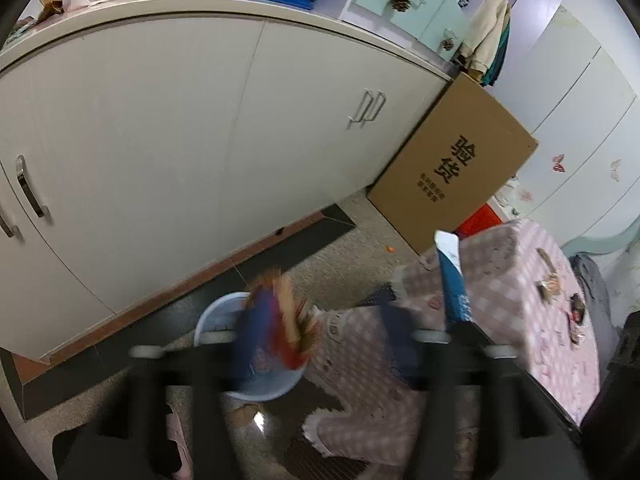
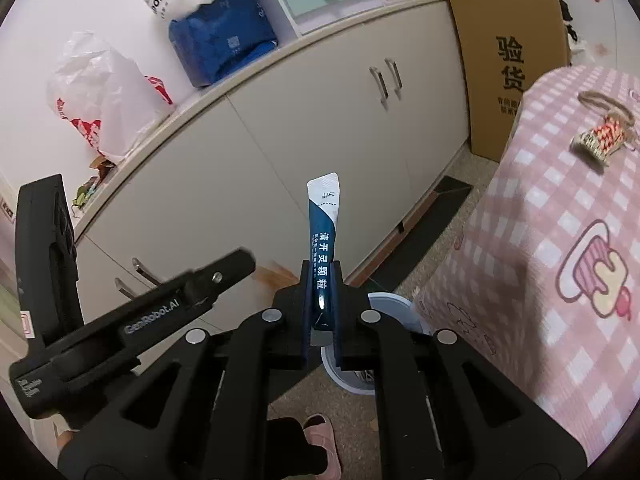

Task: Collect trash
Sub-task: 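Carry the red bag and blue packet over the wastebasket and open both grippers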

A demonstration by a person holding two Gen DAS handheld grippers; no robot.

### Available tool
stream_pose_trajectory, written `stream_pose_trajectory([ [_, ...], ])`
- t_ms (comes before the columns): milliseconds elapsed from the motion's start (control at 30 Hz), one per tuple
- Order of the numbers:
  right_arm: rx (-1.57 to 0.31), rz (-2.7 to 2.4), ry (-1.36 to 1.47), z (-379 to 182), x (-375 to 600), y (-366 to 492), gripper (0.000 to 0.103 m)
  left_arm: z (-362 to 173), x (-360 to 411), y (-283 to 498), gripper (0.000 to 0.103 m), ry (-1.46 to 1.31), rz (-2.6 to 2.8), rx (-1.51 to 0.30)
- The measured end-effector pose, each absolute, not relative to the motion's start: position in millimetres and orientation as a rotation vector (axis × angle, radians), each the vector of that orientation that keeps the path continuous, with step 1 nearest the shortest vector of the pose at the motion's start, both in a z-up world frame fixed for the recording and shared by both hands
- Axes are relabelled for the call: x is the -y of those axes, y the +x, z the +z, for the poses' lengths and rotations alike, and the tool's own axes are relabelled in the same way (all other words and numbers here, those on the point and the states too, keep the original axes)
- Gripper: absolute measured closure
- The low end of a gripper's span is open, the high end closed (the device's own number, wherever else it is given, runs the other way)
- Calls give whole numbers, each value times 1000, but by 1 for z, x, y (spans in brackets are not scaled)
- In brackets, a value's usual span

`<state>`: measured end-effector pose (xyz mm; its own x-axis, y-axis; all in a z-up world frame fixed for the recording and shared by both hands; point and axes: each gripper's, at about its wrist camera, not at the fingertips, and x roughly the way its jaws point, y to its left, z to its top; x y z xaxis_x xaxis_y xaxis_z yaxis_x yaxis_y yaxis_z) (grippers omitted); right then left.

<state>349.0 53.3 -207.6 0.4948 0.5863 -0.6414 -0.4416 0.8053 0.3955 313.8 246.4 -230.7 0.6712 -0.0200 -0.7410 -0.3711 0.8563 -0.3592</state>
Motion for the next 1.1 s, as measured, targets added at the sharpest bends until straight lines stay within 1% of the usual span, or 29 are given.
stream_pose_trajectory([
  [267, -868, 635, 174, -215, -61, 349, 94, -241, -252, 307, 40, -509, 222, -865],
  [933, -856, 684, 160, -210, -89, 345, 94, -233, -275, 288, 40, -542, 284, -838],
  [1033, -842, 694, 169, -212, -94, 348, 92, -232, -282, 284, 40, -548, 330, -822],
  [1100, -842, 684, 169, -216, -99, 353, 86, -233, -286, 282, 39, -538, 379, -817],
])
